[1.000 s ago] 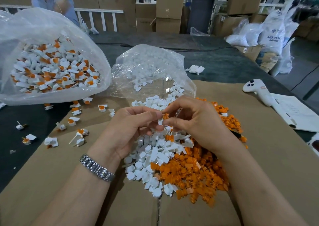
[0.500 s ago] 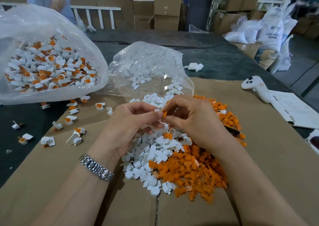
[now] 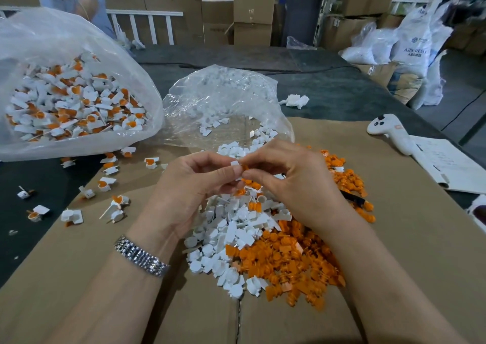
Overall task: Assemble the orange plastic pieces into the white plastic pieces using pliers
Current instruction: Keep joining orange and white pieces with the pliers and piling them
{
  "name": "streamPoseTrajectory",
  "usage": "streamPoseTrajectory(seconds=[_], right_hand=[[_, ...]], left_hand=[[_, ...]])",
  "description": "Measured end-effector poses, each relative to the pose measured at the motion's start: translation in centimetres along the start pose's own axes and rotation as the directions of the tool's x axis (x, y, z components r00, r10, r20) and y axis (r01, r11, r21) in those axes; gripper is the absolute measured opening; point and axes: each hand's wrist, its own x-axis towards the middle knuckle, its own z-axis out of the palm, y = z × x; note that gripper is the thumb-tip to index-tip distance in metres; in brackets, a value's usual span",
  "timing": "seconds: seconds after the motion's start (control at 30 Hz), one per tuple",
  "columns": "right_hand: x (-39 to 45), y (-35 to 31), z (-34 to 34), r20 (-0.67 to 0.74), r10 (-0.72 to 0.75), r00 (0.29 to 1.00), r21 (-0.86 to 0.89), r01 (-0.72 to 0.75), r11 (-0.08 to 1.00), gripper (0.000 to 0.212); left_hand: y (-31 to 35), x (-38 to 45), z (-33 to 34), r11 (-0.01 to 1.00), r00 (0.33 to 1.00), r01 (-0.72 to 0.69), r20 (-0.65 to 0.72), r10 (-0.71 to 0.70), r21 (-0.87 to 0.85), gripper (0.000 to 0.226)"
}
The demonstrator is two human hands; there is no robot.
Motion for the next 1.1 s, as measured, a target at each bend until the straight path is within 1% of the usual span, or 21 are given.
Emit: streamPoseTrajectory(seconds=[0.13,0.2,0.27,0.3,0.33,0.37,0.4,0.43,0.47,0.5,0.53,0.57,0.63,0.7,0.77,0.83,0.9,0.97,1.03,1.07,1.1], right_hand=[[0.0,0.1,0.2,0.013,0.004,1.000,-0.047,-0.003,0.999,0.021],[0.0,0.0,0.4,0.007,0.007,1.000,-0.031,-0.007,1.000,0.023],[0.0,0.2,0.0,-0.007,0.063,0.998,0.031,-0.063,0.998,0.029],[0.1,0.5,-0.3,-0.015,0.116,0.993,0.025,-0.116,0.993,0.032],[0.2,1.0,-0.8,-0.028,0.179,0.983,-0.042,-0.180,0.983,0.033],[0.2,1.7,-1.4,-0.040,0.254,0.966,-0.170,-0.257,0.951,0.034],[0.2,2.5,-1.9,-0.041,0.342,0.939,-0.317,-0.337,0.887,0.037],[0.1,3.2,-2.3,-0.030,0.443,0.896,-0.439,-0.410,0.800,0.041],[-0.1,3.6,-2.6,-0.008,0.538,0.843,-0.523,-0.462,0.716,0.045],[-0.2,4.0,-2.8,0.022,0.604,0.796,-0.574,-0.485,0.660,0.048],[-0.3,4.0,-2.8,0.055,0.640,0.767,-0.597,-0.488,0.636,0.051],[-0.4,3.9,-2.8,0.087,0.653,0.752,-0.607,-0.480,0.634,0.053],[-0.4,3.5,-2.4,0.129,0.638,0.759,-0.634,-0.431,0.642,0.058],[-0.4,3.2,-2.0,0.108,0.610,0.785,-0.675,-0.392,0.625,0.056],[-0.4,3.0,-1.7,0.089,0.594,0.799,-0.703,-0.373,0.606,0.048],[-0.3,2.8,-1.7,0.097,0.589,0.802,-0.696,-0.369,0.616,0.037],[-0.2,2.4,-1.9,0.090,0.576,0.812,-0.650,-0.390,0.652,0.028],[-0.1,2.0,-2.4,0.044,0.521,0.852,-0.563,-0.410,0.718,0.021],[0.0,1.3,-3.2,-0.024,0.457,0.889,-0.359,-0.434,0.826,0.019],[-0.1,0.8,-3.7,-0.045,0.447,0.893,-0.234,-0.445,0.864,0.016],[-0.1,0.3,-4.2,-0.035,0.447,0.894,-0.141,-0.447,0.883,0.013]], left_hand=[[-0.1,-0.1,0.2,0.998,0.999,-0.017,-0.048,0.020,0.060,0.012],[-0.1,-0.1,0.3,0.998,0.997,-0.028,-0.065,0.032,0.051,0.013],[0.0,-0.1,0.5,1.000,0.997,-0.024,-0.069,0.024,-0.003,0.014],[0.0,0.0,0.5,0.999,0.997,-0.014,-0.074,0.011,-0.034,0.013],[0.1,0.1,0.5,0.998,0.997,-0.002,-0.081,-0.002,-0.058,0.012],[0.1,0.1,0.5,0.997,0.996,0.008,-0.084,-0.014,-0.073,0.011],[0.2,0.1,0.4,0.996,0.996,0.016,-0.084,-0.023,-0.083,0.012],[0.2,0.1,0.4,0.996,0.996,0.021,-0.085,-0.029,-0.090,0.013],[0.2,0.2,0.3,0.995,0.996,0.024,-0.086,-0.032,-0.095,0.015],[0.2,0.2,0.3,0.995,0.996,0.023,-0.086,-0.032,-0.102,0.017],[0.2,0.2,0.2,0.994,0.996,0.022,-0.087,-0.031,-0.109,0.018],[0.2,0.2,0.2,0.993,0.996,0.021,-0.088,-0.032,-0.118,0.018],[0.1,0.3,0.2,0.990,0.996,0.025,-0.087,-0.037,-0.137,0.017],[0.1,0.3,0.1,0.988,0.995,0.029,-0.088,-0.043,-0.154,0.018],[0.1,0.4,0.0,0.986,0.995,0.032,-0.091,-0.047,-0.162,0.018],[0.1,0.4,0.0,0.984,0.995,0.035,-0.090,-0.051,-0.173,0.017],[0.1,0.4,0.0,0.979,0.994,0.039,-0.096,-0.059,-0.198,0.017],[0.1,0.5,0.0,0.976,0.992,0.034,-0.112,-0.059,-0.215,0.016],[0.1,0.5,0.0,0.973,0.991,0.021,-0.126,-0.051,-0.228,0.016],[0.1,0.5,0.0,0.972,0.991,0.015,-0.130,-0.046,-0.232,0.015],[0.1,0.5,0.0,0.972,0.990,0.008,-0.133,-0.040,-0.236,0.014]])
